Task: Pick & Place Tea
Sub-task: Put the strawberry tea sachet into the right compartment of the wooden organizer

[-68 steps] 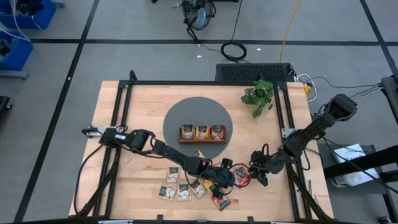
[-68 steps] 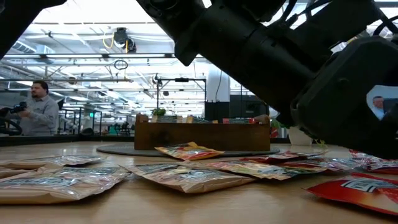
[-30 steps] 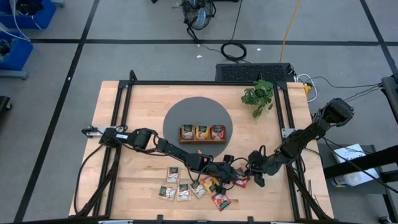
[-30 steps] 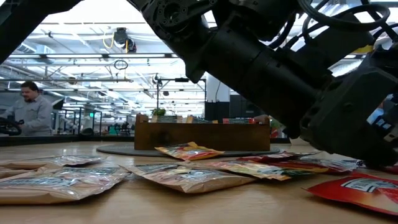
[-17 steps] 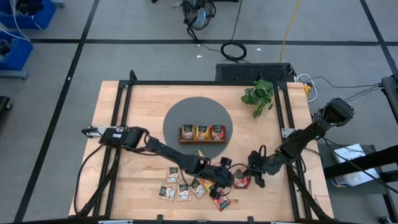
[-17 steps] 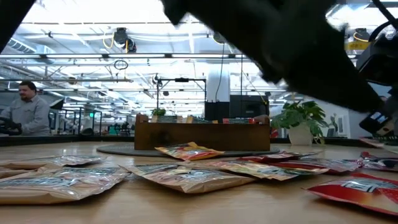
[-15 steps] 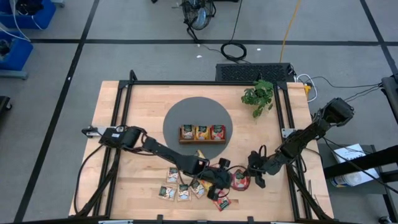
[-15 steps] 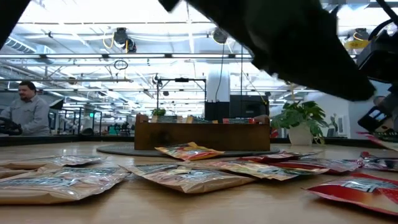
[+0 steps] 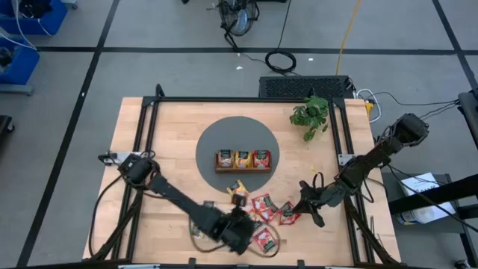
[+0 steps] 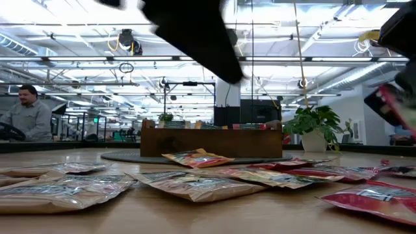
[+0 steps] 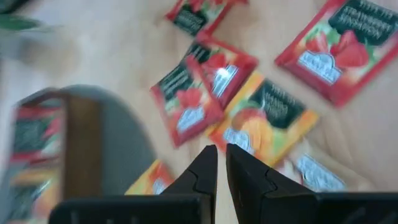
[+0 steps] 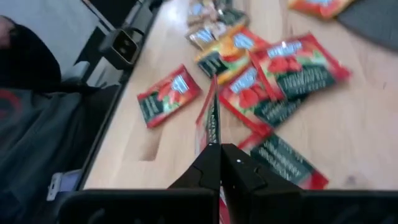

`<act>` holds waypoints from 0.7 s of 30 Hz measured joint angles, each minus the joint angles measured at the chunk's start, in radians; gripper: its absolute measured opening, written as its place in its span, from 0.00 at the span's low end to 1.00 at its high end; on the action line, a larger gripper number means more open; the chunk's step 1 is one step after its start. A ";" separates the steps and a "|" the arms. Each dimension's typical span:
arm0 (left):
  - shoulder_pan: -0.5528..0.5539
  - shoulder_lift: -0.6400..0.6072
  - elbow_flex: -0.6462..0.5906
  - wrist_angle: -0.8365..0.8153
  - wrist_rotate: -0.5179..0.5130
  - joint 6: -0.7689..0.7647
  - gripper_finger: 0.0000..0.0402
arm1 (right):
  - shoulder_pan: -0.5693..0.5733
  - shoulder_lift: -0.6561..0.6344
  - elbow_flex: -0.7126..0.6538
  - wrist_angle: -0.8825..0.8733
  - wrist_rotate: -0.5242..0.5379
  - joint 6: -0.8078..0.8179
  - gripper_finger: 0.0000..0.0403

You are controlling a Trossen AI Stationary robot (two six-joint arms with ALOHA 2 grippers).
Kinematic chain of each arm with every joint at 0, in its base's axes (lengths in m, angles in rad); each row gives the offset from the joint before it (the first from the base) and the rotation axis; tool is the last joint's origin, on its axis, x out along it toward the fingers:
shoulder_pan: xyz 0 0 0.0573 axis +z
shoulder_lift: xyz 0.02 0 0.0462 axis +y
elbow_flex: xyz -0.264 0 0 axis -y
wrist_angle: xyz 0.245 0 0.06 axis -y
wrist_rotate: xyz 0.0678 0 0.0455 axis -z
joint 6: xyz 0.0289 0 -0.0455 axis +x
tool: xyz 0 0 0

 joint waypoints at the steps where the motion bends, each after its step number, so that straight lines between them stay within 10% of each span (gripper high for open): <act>1: -0.018 -0.004 0.000 -0.015 -0.031 -0.030 0.10 | -0.002 -0.009 0.000 0.001 0.000 -0.015 0.00; 11: -0.164 -0.012 0.000 -0.222 -0.277 -0.288 0.10 | -0.022 -0.126 0.005 -0.007 -0.024 -0.166 0.00; 21: -0.309 -0.012 0.000 -0.746 -0.555 -0.982 0.10 | -0.093 -0.191 0.005 -0.054 -0.029 -0.268 0.00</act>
